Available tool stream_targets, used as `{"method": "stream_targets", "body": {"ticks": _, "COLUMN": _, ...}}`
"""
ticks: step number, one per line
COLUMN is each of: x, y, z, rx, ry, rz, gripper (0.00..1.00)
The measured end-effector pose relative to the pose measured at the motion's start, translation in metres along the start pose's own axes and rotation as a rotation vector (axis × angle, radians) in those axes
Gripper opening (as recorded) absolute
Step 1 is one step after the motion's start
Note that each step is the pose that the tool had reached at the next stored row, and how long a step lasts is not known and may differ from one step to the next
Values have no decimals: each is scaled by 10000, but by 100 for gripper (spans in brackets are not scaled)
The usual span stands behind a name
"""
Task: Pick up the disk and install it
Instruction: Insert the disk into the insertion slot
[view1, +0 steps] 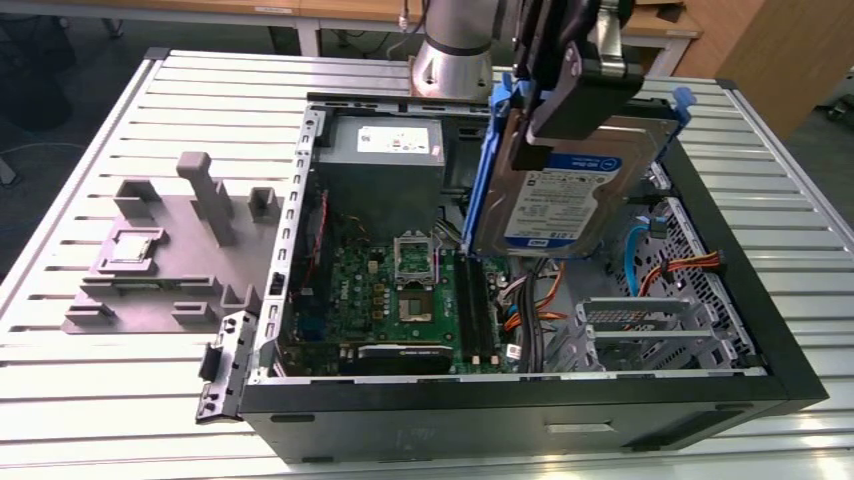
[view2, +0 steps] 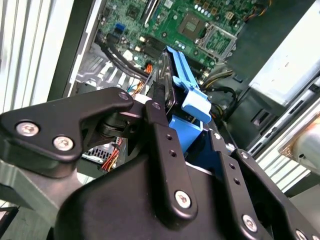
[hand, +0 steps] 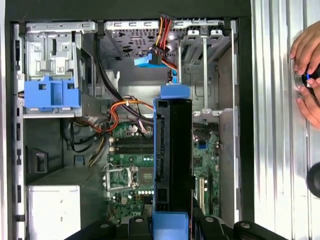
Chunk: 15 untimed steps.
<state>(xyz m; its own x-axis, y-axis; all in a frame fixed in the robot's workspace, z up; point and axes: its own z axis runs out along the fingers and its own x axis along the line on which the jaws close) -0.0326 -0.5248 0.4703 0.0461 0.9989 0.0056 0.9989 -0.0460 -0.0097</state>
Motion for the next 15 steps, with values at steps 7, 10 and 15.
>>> {"method": "stream_targets", "body": {"ticks": 7, "x": -47, "y": 78, "z": 20, "rx": -28, "ry": 2, "rz": 3, "gripper": 37}}
{"method": "stream_targets", "body": {"ticks": 10, "x": -86, "y": 80, "z": 27, "rx": -30, "ry": 0, "rz": 34, "gripper": 37}}
{"method": "stream_targets", "body": {"ticks": 15, "x": -105, "y": 207, "z": 53, "rx": -30, "ry": 0, "rz": 43, "gripper": 37}}
